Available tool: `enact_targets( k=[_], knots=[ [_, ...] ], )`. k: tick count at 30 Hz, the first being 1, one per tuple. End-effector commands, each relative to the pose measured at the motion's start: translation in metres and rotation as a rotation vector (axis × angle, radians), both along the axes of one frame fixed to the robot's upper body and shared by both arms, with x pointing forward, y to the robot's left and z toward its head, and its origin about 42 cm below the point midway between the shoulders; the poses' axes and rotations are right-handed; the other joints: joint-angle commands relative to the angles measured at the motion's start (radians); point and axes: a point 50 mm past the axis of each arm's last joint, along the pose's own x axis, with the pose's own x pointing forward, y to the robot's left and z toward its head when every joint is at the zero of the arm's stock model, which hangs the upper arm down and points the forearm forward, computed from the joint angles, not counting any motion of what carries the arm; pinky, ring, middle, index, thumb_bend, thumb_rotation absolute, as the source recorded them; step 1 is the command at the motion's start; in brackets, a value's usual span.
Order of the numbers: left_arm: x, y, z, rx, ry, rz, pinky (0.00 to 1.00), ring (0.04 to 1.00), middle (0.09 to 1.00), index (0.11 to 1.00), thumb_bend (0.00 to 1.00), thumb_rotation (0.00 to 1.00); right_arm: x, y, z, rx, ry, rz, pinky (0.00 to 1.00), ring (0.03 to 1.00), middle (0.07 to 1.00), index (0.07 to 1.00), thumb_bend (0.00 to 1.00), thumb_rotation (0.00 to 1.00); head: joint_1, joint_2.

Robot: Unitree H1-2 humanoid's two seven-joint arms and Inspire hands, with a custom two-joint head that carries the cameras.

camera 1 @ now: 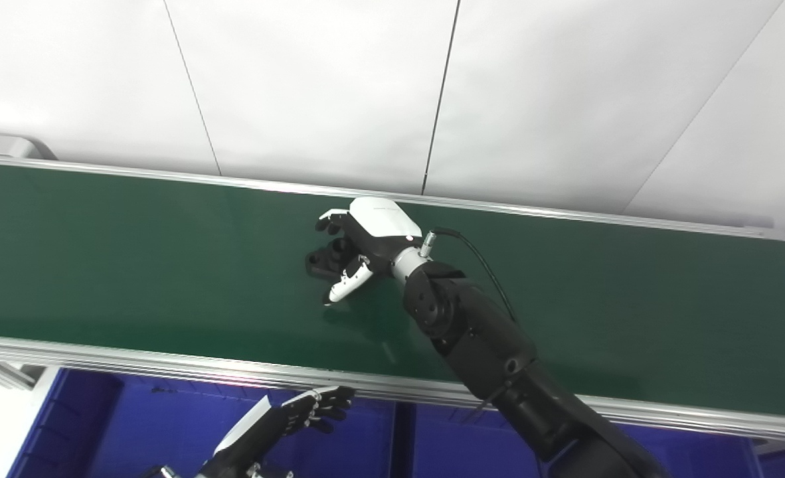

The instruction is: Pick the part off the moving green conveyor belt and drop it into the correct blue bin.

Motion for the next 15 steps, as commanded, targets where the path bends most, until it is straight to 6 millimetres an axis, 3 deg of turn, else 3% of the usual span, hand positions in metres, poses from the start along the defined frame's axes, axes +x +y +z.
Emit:
enact_targets(
  k=[1,4,7,13,14,15],
  knots=[
    [0.003,-0.001,0.01,-0.021,-0.062,-0.003,0.72,0.792,0.834,0.843,0.86,0.21,0.0,0.005,0.011,0.018,-0.039,0.045,0.56,0.662,0.723,0.744,0.83,0.14,0.001,0.001],
    [0.003,-0.002,0.011,-0.02,-0.068,-0.002,0.73,0.796,0.832,0.844,0.85,0.2,-0.002,0.0,0.004,0.018,-0.032,0.047,0.45,0.529,0.615,0.71,0.82,0.07,0.0,0.006],
    [0.003,-0.002,0.012,-0.024,-0.07,-0.003,0.74,0.805,0.836,0.845,0.85,0.2,-0.004,-0.004,-0.001,-0.012,-0.03,0.063,0.46,0.559,0.637,0.703,0.82,0.08,-0.002,0.013],
    [0.003,-0.002,0.013,-0.036,-0.071,0.002,0.74,0.802,0.835,0.844,0.85,0.21,-0.007,-0.011,-0.004,-0.058,-0.024,0.068,0.41,0.495,0.584,0.695,0.77,0.05,-0.007,0.027],
    [0.003,-0.002,0.013,-0.036,-0.072,0.003,0.74,0.802,0.835,0.844,0.85,0.21,-0.008,-0.013,-0.003,-0.068,-0.032,0.068,0.36,0.45,0.525,0.68,0.65,0.02,-0.009,0.028],
    [0.003,-0.002,0.013,-0.037,-0.072,0.004,0.74,0.803,0.835,0.843,0.85,0.21,-0.008,-0.013,-0.003,-0.075,-0.037,0.068,0.35,0.436,0.524,0.671,0.59,0.01,-0.009,0.028]
  ],
)
